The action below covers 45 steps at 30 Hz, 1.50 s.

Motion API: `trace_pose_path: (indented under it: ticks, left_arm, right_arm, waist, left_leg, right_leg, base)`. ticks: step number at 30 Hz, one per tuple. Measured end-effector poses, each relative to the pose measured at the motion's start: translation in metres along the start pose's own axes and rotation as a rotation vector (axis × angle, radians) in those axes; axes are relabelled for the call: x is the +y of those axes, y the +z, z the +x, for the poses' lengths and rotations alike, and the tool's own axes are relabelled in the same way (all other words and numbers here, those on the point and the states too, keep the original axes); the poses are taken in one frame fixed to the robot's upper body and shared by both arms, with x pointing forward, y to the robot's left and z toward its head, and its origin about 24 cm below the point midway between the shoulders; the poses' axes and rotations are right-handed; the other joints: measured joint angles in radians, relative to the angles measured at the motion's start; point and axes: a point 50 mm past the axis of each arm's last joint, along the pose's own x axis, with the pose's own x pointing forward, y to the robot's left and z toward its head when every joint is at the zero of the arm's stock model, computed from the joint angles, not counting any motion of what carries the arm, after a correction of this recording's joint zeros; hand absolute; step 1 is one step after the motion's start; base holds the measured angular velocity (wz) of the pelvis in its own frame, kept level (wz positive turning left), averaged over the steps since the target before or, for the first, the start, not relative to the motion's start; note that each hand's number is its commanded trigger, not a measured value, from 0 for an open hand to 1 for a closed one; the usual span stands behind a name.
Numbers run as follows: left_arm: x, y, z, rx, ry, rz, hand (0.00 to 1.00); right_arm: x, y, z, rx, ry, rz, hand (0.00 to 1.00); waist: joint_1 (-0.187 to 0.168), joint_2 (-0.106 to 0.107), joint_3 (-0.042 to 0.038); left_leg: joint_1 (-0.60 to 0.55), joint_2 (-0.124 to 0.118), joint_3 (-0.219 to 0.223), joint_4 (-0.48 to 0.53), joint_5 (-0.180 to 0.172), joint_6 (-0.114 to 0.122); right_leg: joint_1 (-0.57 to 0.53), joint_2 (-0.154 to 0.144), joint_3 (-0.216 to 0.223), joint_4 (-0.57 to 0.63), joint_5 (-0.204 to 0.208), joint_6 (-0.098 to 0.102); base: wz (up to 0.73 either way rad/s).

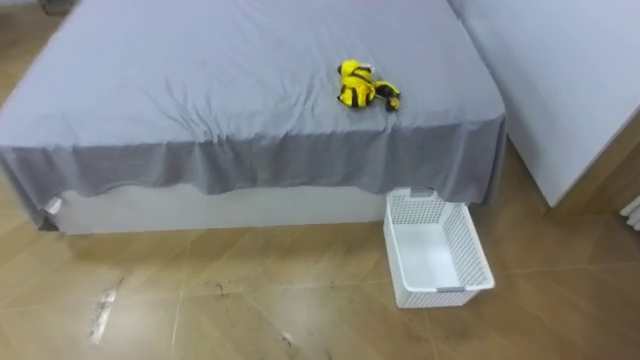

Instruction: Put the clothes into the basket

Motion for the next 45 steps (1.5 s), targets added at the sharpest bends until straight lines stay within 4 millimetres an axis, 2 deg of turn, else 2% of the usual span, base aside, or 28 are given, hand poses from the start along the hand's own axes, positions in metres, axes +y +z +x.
trace_pose_path:
  ticks: [2,3,5,7,8,10,11,12,13,14,15,16,17,18,19,21,22,23,25,27,28,30,31,33,34,35,37,45]
  left_arm:
    - [-0.001,0.002,0.0,-0.009,-0.012,0.002,0.0]
    - [-0.001,0.003,0.001,-0.012,-0.018,0.008,0.0]
    - [-0.003,0.003,0.001,-0.013,-0.023,0.024,0.0]
    - [-0.008,0.008,0.002,-0.033,-0.043,0.083,0.0]
    - [-0.009,0.008,0.002,-0.038,-0.048,0.108,0.0]
    - [-0.014,0.013,0.002,-0.062,-0.064,0.167,0.0]
    - [-0.014,0.014,0.002,-0.066,-0.067,0.178,0.0]
    - [-0.018,0.018,0.003,-0.08,-0.08,0.193,0.0]
    - [-0.021,0.021,0.003,-0.087,-0.091,0.216,0.0]
    - [-0.022,0.023,0.004,-0.091,-0.096,0.228,0.0]
    - [-0.025,0.022,0.003,-0.096,-0.112,0.261,0.0]
    - [-0.029,0.02,0.002,-0.093,-0.127,0.281,0.0]
    - [-0.03,0.019,0.002,-0.093,-0.132,0.29,0.0]
    - [-0.03,0.02,0.002,-0.099,-0.135,0.31,0.0]
    - [-0.029,0.016,0.001,-0.087,-0.136,0.317,0.0]
    - [-0.025,0.007,-0.001,-0.063,-0.131,0.315,0.0]
    - [-0.022,0.006,-0.001,-0.061,-0.123,0.307,0.0]
    - [-0.021,0.006,-0.001,-0.063,-0.118,0.297,0.0]
    - [-0.016,0.003,-0.003,-0.07,-0.105,0.274,0.0]
    - [-0.014,-0.005,-0.005,-0.05,-0.105,0.271,0.0]
    - [-0.015,-0.003,-0.005,-0.058,-0.106,0.262,0.0]
    - [-0.016,0.003,-0.004,-0.084,-0.107,0.255,0.0]
    - [-0.016,0.006,-0.004,-0.102,-0.108,0.25,0.0]
    - [-0.016,0.009,-0.004,-0.113,-0.103,0.228,0.0]
    - [-0.016,0.01,-0.004,-0.119,-0.103,0.228,0.0]
    - [-0.014,0.009,-0.004,-0.116,-0.1,0.229,0.0]
    - [-0.015,0.008,-0.004,-0.115,-0.105,0.242,0.0]
    - [-0.015,0.005,-0.004,-0.097,-0.108,0.26,0.0]
  right_arm:
    - [0.0,0.003,0.0,-0.021,0.0,0.013,0.0]
    - [0.002,0.005,0.0,-0.036,0.009,0.019,0.0]
    - [0.003,0.008,0.0,-0.054,0.014,0.033,0.0]
    - [0.006,0.016,0.0,-0.09,0.021,0.044,0.0]
    - [0.007,0.019,0.0,-0.103,0.026,0.042,0.0]
    - [0.015,0.038,0.0,-0.179,0.058,0.051,0.0]
    - [0.018,0.044,-0.001,-0.199,0.068,0.051,0.0]
    - [0.023,0.053,-0.001,-0.232,0.085,0.05,0.0]
    - [0.027,0.059,-0.002,-0.256,0.097,0.055,0.0]
    - [0.028,0.062,-0.002,-0.267,0.102,0.056,0.0]
    - [0.031,0.066,-0.003,-0.293,0.109,0.058,0.0]
    - [0.032,0.066,-0.004,-0.308,0.103,0.06,0.0]
    - [0.032,0.066,-0.004,-0.313,0.1,0.059,0.0]
    - [0.035,0.07,-0.005,-0.335,0.108,0.06,0.0]
    - [0.038,0.078,-0.007,-0.363,0.117,0.058,0.0]
    - [0.042,0.093,-0.01,-0.424,0.13,0.066,0.0]
    - [0.045,0.1,-0.012,-0.452,0.136,0.068,0.0]
    - [0.047,0.103,-0.014,-0.467,0.142,0.069,0.0]
    - [0.051,0.114,-0.019,-0.519,0.167,0.073,0.0]
    - [0.054,0.124,-0.023,-0.559,0.184,0.09,0.0]
    - [0.056,0.128,-0.025,-0.579,0.191,0.1,0.0]
    - [0.058,0.133,-0.028,-0.602,0.197,0.089,0.0]
    - [0.058,0.135,-0.028,-0.608,0.196,0.078,0.0]
    - [0.059,0.136,-0.031,-0.619,0.201,0.073,0.0]
    - [0.06,0.137,-0.031,-0.622,0.2,0.072,0.0]
    - [0.06,0.135,-0.031,-0.615,0.198,0.07,0.0]
    - [0.06,0.134,-0.034,-0.636,0.193,0.03,0.0]
    - [0.067,0.133,-0.035,-0.643,0.204,-0.041,0.0]
  waist:
    - [0.001,0.002,-0.0004]
    - [0.002,-0.002,0.0012]
    - [-0.002,-0.005,0.0025]
    - [0.001,0.01,-0.0019]
    - [0.002,0.018,-0.0004]
    - [0.003,0.047,0.0062]
    - [0.0,0.051,0.0076]
    - [-0.002,0.063,0.0106]
    - [-0.002,0.064,0.011]
    - [-0.003,0.064,0.0109]
    - [-0.007,0.066,0.0119]
    - [-0.015,0.076,0.0094]
    - [-0.012,0.078,0.0075]
    - [0.003,0.075,0.0046]
    - [0.011,0.083,-0.0111]
    - [0.024,0.115,0.0023]
    - [0.022,0.121,0.002]
    - [0.021,0.119,0.003]
    - [0.008,0.104,0.0023]
    - [0.0,0.093,0.0041]
    - [-0.005,0.078,0.0103]
    - [-0.002,0.062,0.0145]
    - [0.004,0.054,0.0115]
    - [0.004,0.049,0.0085]
    - [0.004,0.049,0.0046]
    - [0.005,0.045,-0.0052]
    - [-0.008,0.043,-0.0098]
    - [0.0,0.037,0.0005]
  left_leg:
    - [0.011,-0.01,0.019,0.052,-0.073,0.01]
    - [0.042,-0.023,0.026,0.062,-0.111,0.015]
    - [0.109,-0.045,0.026,0.045,-0.148,0.024]
    - [0.232,-0.06,0.003,-0.033,-0.172,0.033]
    - [0.264,-0.06,-0.006,-0.057,-0.174,0.032]
    - [0.363,-0.03,-0.034,-0.119,-0.192,0.027]
    - [0.379,-0.022,-0.04,-0.13,-0.196,0.025]
    - [0.409,-0.004,-0.051,-0.146,-0.209,0.018]
    - [0.447,0.009,-0.069,-0.163,-0.218,0.009]
    - [0.465,0.013,-0.078,-0.177,-0.221,0.004]
    - [0.505,0.021,-0.102,-0.209,-0.229,-0.007]
    - [0.557,0.04,-0.131,-0.234,-0.237,-0.019]
    - [0.573,0.049,-0.138,-0.242,-0.241,-0.026]
    - [0.587,0.063,-0.143,-0.239,-0.255,-0.05]
    - [0.588,0.088,-0.144,-0.222,-0.274,-0.082]
    - [0.605,0.131,-0.132,-0.187,-0.289,-0.125]
    - [0.613,0.148,-0.108,-0.145,-0.285,-0.139]
    - [0.61,0.156,-0.097,-0.107,-0.28,-0.147]
    - [0.565,0.19,-0.061,0.121,-0.226,-0.2]
    - [0.511,0.212,-0.062,0.285,-0.191,-0.192]
    - [0.476,0.214,-0.06,0.312,-0.206,-0.175]
    - [0.402,0.21,-0.062,0.29,-0.242,-0.169]
    - [0.352,0.199,-0.061,0.247,-0.271,-0.171]
    - [0.304,0.189,-0.068,0.112,-0.277,-0.17]
    - [0.274,0.178,-0.063,0.045,-0.243,-0.13]
    - [0.281,0.176,-0.062,0.025,-0.23,-0.127]
    - [0.343,0.149,-0.061,-0.048,-0.21,-0.113]
    - [0.391,0.092,-0.07,-0.166,-0.17,-0.094]
  right_leg:
    - [0.008,-0.026,0.004,0.057,0.008,0.012]
    - [-0.008,-0.047,0.009,0.153,0.011,0.016]
    - [-0.064,-0.079,0.012,0.366,0.067,0.03]
    - [-0.171,-0.1,0.016,0.642,0.287,-0.011]
    - [-0.196,-0.097,0.013,0.687,0.288,-0.017]
    - [-0.34,-0.04,-0.041,0.764,0.151,-0.057]
    - [-0.38,-0.018,-0.057,0.744,0.125,-0.061]
    - [-0.448,0.032,-0.082,0.653,0.094,-0.065]
    - [-0.496,0.083,-0.089,0.497,0.094,-0.073]
    - [-0.508,0.1,-0.091,0.41,0.102,-0.076]
    - [-0.518,0.128,-0.096,0.226,0.172,-0.097]
    - [-0.513,0.149,-0.1,0.124,0.288,-0.11]
    - [-0.509,0.16,-0.095,0.086,0.332,-0.121]
    - [-0.515,0.18,-0.091,0.05,0.391,-0.159]
    - [-0.502,0.202,-0.098,0.061,0.401,-0.182]
    - [-0.472,0.236,-0.127,0.103,0.364,-0.2]
    - [-0.45,0.25,-0.134,0.125,0.326,-0.209]
    - [-0.438,0.254,-0.139,0.135,0.309,-0.213]
    - [-0.337,0.263,-0.168,0.092,0.258,-0.218]
    - [-0.259,0.269,-0.146,0.043,0.242,-0.218]
    - [-0.212,0.267,-0.136,0.009,0.24,-0.218]
    - [-0.17,0.264,-0.122,-0.027,0.24,-0.217]
    - [-0.155,0.263,-0.101,-0.04,0.239,-0.216]
    - [-0.144,0.256,-0.079,-0.044,0.234,-0.205]
    - [-0.143,0.254,-0.06,-0.041,0.227,-0.196]
    - [-0.144,0.25,-0.05,-0.04,0.224,-0.191]
    - [-0.131,0.234,-0.046,-0.038,0.223,-0.178]
    - [-0.134,0.192,-0.081,-0.042,0.207,-0.147]
  base:
    - [-0.14]
    - [-0.05]
    - [0.0]
    - [0.0]
    - [0.0]
    - [0.08]
    - [0.19]
    - [0.24]
    - [0.27]
    - [0.46]
    - [0.63]
    - [0.65]
    - [0.37]
    - [0.0]
    - [-0.11]
    - [-0.09]
    - [0.0]
    - [0.08]
    - [0.05]
    - [-0.02]
    - [-0.07]
    - [-0.19]
    - [-0.36]
    - [-0.45]
    - [-0.46]
    - [-0.32]
    - [-0.14]
    - [0.04]
